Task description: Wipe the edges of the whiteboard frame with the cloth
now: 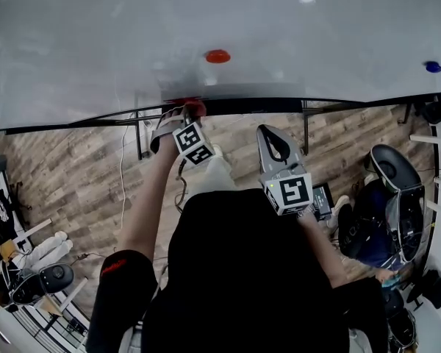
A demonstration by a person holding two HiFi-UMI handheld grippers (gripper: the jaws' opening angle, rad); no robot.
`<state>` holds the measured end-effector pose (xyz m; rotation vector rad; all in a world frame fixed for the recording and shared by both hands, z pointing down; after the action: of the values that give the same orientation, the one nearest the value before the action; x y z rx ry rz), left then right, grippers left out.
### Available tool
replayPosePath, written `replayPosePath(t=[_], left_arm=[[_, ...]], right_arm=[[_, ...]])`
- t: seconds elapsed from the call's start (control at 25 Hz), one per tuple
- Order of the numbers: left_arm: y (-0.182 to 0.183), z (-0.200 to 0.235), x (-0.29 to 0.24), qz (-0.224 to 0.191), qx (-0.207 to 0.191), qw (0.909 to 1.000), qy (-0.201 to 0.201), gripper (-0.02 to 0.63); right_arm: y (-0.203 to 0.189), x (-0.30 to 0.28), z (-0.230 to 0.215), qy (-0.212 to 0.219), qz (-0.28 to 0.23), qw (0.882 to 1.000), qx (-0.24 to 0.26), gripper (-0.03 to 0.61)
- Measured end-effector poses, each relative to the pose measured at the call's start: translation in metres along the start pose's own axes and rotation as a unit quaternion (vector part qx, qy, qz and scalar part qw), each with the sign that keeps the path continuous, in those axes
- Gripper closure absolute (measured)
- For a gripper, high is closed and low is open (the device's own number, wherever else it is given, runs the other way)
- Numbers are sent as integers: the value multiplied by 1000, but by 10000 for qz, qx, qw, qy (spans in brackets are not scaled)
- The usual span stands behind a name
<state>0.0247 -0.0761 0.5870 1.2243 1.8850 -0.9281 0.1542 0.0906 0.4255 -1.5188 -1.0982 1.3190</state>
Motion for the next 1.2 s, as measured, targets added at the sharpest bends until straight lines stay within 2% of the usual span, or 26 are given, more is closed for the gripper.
replayPosePath(t=[0.6,1.2], left_arm=[[25,-8,-1,-124,-68,9997,-183,571],[33,-13,-2,-157,-2,9995,-287,571]], right_arm=[[-1,2,-13,48,44,10000,4,577],[-1,-3,-21,47,18,10000,-33,577]])
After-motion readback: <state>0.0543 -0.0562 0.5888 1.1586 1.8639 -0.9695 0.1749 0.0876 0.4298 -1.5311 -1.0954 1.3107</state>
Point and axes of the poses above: the fingertips, and each gripper's own axes: x backward along the fingers, z to its left, y out of its top, the point moved 5 cm from there along x, backward along the fingers, and after that the axes turned 3 degrees about y, right-handed, at the moved point
